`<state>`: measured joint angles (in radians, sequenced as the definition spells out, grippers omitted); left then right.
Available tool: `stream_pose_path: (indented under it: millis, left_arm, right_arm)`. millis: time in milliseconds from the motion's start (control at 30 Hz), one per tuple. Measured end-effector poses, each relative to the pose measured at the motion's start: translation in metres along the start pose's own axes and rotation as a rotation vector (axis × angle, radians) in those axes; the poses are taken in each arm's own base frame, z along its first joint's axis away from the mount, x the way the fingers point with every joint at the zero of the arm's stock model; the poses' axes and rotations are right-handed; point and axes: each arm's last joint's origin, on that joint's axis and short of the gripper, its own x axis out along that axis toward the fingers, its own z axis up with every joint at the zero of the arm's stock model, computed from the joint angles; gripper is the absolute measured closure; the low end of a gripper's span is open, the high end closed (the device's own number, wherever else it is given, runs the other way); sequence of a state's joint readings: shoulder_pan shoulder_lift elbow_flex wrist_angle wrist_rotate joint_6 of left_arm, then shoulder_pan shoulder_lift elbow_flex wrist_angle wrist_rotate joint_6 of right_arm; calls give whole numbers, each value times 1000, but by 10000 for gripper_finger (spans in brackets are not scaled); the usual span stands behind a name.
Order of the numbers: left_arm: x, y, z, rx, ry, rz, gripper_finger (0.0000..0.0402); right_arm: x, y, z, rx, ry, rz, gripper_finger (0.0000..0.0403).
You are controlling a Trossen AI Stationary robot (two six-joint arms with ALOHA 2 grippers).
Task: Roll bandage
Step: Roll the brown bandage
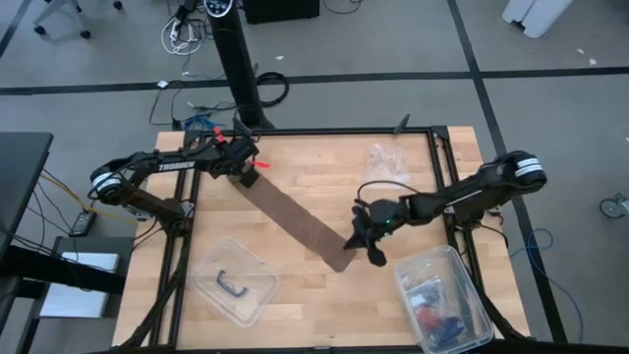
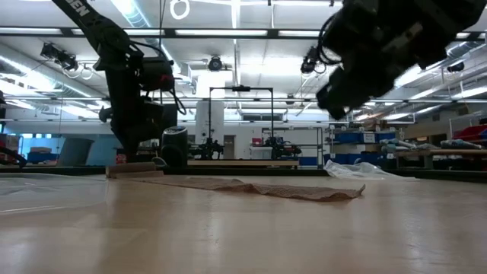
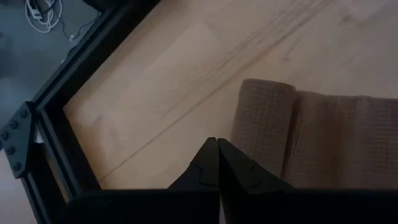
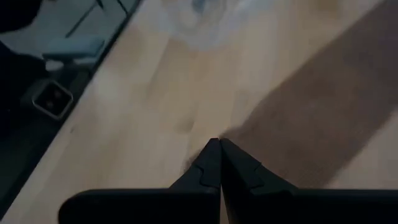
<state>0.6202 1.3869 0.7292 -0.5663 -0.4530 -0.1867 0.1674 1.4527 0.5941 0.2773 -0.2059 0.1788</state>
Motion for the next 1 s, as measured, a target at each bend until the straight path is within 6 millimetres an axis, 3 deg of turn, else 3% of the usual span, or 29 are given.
stream_pose_path:
  millis: [200, 400, 1000]
  left_arm:
    - [0, 0, 0, 2, -3, 0, 401]
    - [0, 0, 2, 8, -16, 2, 401]
    - [0, -1, 1, 16, -10, -15, 401]
  right_arm:
    - [28, -2, -24, 68, 99, -8, 403]
    - [40, -9, -41, 141, 179, -62, 403]
    - [40, -1, -46, 204, 235, -40, 403]
